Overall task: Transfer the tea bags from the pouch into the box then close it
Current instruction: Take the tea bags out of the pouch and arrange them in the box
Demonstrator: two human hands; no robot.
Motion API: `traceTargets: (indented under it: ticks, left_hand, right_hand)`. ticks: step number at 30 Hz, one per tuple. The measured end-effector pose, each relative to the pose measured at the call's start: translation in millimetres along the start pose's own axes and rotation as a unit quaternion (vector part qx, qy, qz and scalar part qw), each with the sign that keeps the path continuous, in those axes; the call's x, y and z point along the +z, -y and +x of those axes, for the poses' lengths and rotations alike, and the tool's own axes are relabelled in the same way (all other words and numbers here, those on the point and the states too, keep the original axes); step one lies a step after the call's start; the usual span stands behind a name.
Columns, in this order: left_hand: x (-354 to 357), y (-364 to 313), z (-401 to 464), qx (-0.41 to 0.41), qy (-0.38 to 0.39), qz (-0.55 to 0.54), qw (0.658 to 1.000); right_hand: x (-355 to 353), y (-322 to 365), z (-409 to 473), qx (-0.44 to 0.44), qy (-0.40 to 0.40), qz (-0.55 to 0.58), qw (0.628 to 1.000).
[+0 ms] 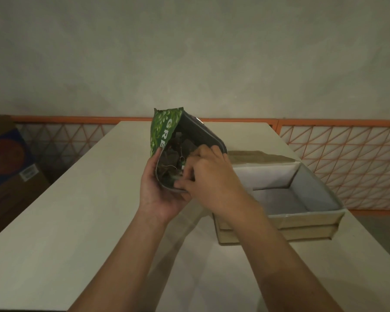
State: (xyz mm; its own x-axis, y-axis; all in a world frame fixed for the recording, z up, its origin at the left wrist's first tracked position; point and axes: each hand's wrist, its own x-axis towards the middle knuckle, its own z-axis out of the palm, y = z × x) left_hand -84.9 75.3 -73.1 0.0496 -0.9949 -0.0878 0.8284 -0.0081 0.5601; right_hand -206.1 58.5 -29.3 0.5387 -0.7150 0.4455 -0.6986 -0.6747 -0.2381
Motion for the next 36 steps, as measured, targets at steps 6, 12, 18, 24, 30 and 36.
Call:
traceTargets:
  ticks: [6, 12, 18, 24, 30, 36]
  left_hand:
    - [6.2, 4.8, -0.6, 0.018, 0.019, 0.000, 1.000]
    - [12.1, 4.3, -2.4, 0.003, 0.034, -0.001, 0.999]
    - [12.2, 1.9, -3.1, -0.006, 0.069, -0.025, 0.997]
    - [10.3, 3.4, -1.6, -0.022, 0.094, -0.050, 0.994]
    - [9.3, 7.1, -1.7, -0.029, 0.087, -0.057, 0.994]
    - [7.3, 6.9, -0.6, -0.018, 0.060, -0.029, 0.998]
  right_hand:
    - [-21.3, -8.7, -5.3, 0.062, -0.065, 0.216, 0.972]
    - [-35.3, -17.5, -10.0, 0.076, -0.215, 0.317, 0.921]
    - [-54.0, -38.4, -23.1, 0.096, -0.276, 0.369, 0.882]
    - [-35.7, -70.2, -47.3, 0.194, -0.130, 0.287, 0.929]
    - [-20.9, -69.2, -64.7, 0.182, -0.138, 0.178, 0.957]
    - [-13.7, -24.4, -37.4, 0.021, -0.212, 0.183, 0.960]
